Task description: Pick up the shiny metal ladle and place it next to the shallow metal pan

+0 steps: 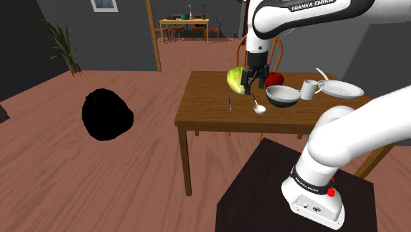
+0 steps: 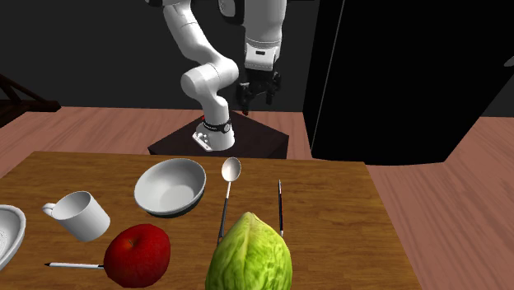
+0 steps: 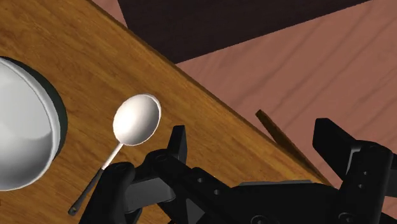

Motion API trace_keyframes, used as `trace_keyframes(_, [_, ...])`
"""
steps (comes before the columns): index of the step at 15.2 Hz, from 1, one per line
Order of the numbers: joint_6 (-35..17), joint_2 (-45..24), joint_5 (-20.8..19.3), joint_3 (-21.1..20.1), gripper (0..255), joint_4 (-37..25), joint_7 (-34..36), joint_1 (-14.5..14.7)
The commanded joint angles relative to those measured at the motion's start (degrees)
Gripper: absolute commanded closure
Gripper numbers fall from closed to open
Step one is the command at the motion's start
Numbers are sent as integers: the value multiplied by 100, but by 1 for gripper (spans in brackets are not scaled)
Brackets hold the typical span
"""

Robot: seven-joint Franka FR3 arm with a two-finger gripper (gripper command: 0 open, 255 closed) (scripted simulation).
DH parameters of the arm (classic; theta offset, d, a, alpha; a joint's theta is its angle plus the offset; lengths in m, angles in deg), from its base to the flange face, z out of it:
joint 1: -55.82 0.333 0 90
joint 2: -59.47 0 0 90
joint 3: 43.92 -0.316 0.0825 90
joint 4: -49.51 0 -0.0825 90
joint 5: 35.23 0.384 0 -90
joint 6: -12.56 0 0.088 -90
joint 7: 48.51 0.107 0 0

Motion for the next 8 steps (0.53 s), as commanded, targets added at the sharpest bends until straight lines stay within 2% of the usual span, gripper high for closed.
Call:
trace_keyframes(1, [-384,-294,-4,157,0,1,157,-152])
trace_keyframes(8, [-1564,-1284,83,772,0,-91,546,-633])
